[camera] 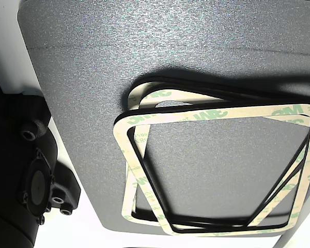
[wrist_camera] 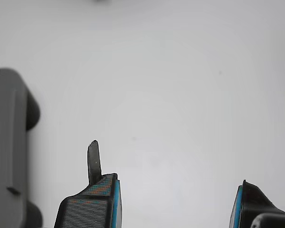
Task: Grab top frame and put it into gray box.
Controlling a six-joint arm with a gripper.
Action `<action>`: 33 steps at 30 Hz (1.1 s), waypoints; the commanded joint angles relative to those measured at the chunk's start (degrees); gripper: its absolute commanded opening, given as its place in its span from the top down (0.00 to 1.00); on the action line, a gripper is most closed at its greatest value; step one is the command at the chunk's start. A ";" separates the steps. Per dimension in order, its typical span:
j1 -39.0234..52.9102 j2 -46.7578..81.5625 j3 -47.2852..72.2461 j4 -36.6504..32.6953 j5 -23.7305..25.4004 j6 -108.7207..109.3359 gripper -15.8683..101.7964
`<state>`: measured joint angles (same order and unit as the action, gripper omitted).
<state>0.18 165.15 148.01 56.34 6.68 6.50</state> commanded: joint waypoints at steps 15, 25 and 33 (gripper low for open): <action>18.02 -17.67 -26.28 12.74 5.54 -66.45 0.08; 25.31 -23.91 -33.22 25.22 -5.89 -110.57 0.14; 35.68 -29.97 -34.54 27.33 -4.48 -121.20 0.15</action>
<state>34.28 135.44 115.75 83.41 2.11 -109.60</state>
